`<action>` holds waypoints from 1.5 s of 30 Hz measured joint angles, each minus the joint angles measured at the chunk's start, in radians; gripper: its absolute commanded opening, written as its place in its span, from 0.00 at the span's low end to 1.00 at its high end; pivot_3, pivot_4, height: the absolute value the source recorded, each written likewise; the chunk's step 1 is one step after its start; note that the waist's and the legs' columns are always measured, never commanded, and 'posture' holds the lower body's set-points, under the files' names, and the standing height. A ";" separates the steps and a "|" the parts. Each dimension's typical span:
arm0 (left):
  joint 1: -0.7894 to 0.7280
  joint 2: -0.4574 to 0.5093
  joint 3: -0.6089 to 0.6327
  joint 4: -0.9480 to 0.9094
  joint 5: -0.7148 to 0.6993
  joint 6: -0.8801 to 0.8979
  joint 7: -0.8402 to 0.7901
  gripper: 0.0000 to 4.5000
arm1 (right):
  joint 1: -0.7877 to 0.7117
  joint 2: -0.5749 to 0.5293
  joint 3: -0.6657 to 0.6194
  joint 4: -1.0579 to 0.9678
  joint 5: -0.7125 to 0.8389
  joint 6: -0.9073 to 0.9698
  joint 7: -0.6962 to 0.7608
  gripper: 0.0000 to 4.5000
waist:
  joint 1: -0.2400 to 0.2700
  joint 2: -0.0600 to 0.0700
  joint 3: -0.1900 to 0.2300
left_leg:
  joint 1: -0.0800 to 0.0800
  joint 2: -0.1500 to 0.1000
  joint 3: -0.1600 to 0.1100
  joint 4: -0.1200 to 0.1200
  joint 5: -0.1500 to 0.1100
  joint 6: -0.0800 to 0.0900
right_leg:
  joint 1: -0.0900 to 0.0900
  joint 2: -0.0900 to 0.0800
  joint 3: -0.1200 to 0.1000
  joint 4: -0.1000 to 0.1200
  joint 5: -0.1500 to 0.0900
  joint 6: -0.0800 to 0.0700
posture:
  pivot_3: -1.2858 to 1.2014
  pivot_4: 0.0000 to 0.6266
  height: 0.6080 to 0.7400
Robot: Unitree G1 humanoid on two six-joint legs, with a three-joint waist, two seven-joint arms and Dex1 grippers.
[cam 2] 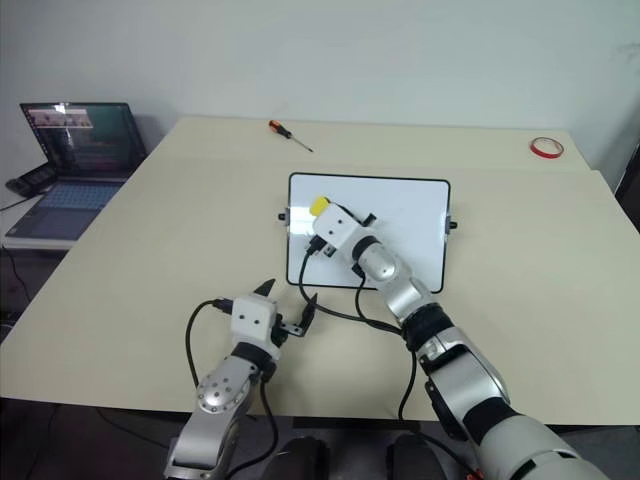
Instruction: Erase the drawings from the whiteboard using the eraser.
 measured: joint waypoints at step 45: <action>-0.034 0.002 0.005 0.001 -0.019 -0.020 -0.004 1.00 | 0.051 -0.007 0.044 -0.028 -0.014 0.014 0.123 0.27 | 0.000 0.001 0.000 | 0.010 0.000 -0.001 -0.002 0.002 -0.001 | 0.010 0.000 0.001 -0.003 0.000 0.000 | 0.52 0.24 1.00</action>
